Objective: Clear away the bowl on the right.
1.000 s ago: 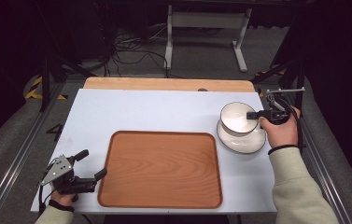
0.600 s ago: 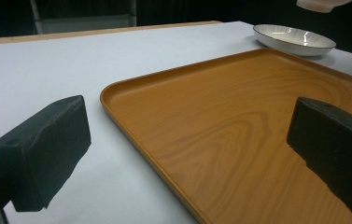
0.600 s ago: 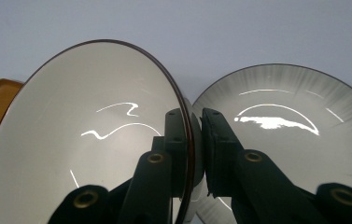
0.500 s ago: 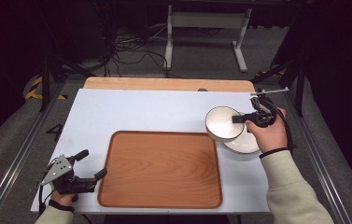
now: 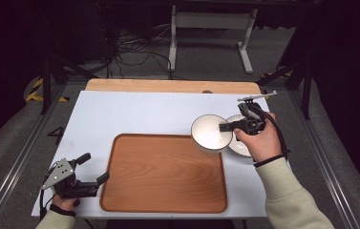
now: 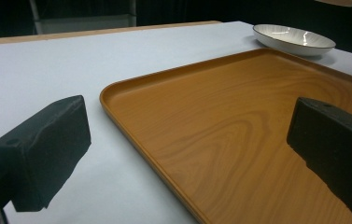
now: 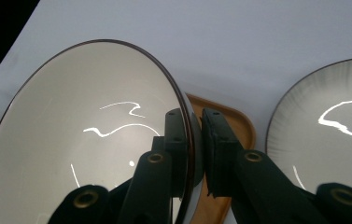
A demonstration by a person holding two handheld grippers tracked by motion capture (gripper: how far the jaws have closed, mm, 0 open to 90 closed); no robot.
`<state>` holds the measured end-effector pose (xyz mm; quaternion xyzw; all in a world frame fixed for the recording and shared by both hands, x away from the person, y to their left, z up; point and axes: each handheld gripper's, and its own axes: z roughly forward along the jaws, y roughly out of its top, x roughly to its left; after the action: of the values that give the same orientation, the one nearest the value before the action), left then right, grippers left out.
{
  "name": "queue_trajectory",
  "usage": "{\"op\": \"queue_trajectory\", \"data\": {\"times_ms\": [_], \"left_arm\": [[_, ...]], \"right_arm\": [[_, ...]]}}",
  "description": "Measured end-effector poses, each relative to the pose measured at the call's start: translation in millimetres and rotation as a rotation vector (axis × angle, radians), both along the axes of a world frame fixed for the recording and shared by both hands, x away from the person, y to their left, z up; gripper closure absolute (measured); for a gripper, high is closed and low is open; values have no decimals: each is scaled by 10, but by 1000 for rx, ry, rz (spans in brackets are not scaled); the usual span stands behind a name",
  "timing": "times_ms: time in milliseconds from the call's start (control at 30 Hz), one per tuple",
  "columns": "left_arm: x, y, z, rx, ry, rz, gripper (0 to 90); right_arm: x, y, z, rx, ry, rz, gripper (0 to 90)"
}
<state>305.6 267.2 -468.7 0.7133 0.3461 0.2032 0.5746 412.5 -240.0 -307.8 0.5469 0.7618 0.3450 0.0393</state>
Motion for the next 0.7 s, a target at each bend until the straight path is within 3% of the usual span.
{"op": "queue_trajectory", "data": {"times_ms": [300, 700], "left_arm": [[-1, -1, 0, -1, -1, -1, 3], [-2, -5, -1, -2, -2, -2, 3]], "right_arm": [[-101, 262, 30, -2, 9, 69, 816], [-191, 516, 22, 15, 28, 116, 816]]}}
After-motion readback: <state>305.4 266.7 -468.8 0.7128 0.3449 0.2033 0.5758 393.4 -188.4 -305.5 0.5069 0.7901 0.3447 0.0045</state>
